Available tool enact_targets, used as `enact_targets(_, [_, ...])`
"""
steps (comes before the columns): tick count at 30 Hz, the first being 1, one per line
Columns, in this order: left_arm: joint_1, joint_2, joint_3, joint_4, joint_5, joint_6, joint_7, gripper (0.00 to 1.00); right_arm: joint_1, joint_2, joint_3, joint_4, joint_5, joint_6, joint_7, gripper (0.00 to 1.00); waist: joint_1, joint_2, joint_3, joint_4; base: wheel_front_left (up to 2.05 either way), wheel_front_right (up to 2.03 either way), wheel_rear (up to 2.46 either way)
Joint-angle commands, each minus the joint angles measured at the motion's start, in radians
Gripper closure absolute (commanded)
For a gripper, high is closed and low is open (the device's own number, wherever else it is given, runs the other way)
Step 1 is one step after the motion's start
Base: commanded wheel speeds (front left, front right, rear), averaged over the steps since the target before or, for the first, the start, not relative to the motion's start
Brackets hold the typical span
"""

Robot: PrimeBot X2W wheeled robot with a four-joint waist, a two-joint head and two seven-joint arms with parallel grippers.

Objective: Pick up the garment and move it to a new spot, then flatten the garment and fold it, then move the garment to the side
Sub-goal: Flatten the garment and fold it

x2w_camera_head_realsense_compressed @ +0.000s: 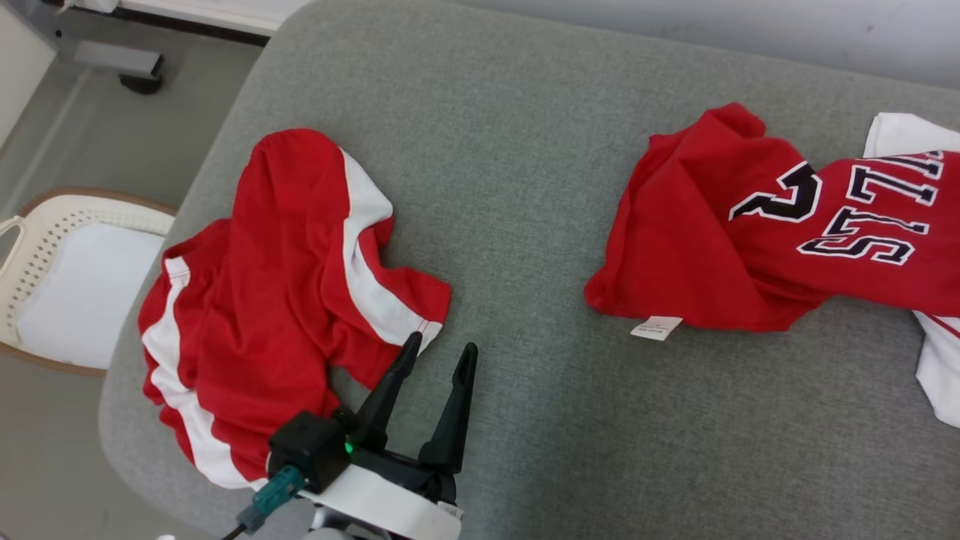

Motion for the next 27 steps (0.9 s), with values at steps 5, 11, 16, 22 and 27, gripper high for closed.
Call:
enact_targets(5, [0.014, 0.003, 0.007, 0.014, 0.017, -0.002, 0.0, 0.0, 0.015, 0.076, 0.017, 0.02, -0.023, -0.002, -0.095, 0.0, -0.0002, 0.0, -0.085, -0.062, 0.0, 0.0, 0.0])
enact_targets(11, [0.039, 0.003, 0.022, 0.03, 0.034, -0.006, 0.0, 0.0, 0.07, 0.119, 0.045, -0.054, 0.004, -0.002, -0.141, 0.0, -0.0002, 0.0, -0.17, -0.131, 0.0, 0.0, 0.0])
enact_targets(16, [0.07, 0.004, 0.049, 0.045, 0.051, -0.008, 0.0, 0.0, 0.194, 0.143, 0.074, -0.198, 0.038, -0.002, -0.153, 0.0, -0.0002, 0.0, -0.241, -0.202, 0.0, 0.0, 0.0])
enact_targets(22, [0.103, 0.004, 0.104, 0.037, 0.061, -0.001, 0.0, 0.0, 0.4, 0.163, 0.02, -0.402, 0.048, -0.002, -0.157, 0.0, -0.0002, 0.0, -0.301, -0.272, 0.0, 0.0, 0.0])
enact_targets(27, [0.132, 0.004, 0.133, 0.024, 0.063, 0.007, 0.0, 0.0, 0.616, 0.209, -0.078, -0.577, 0.02, -0.002, -0.157, 0.0, -0.0002, 0.0, -0.32, -0.308, 0.0, 0.0, 0.0])
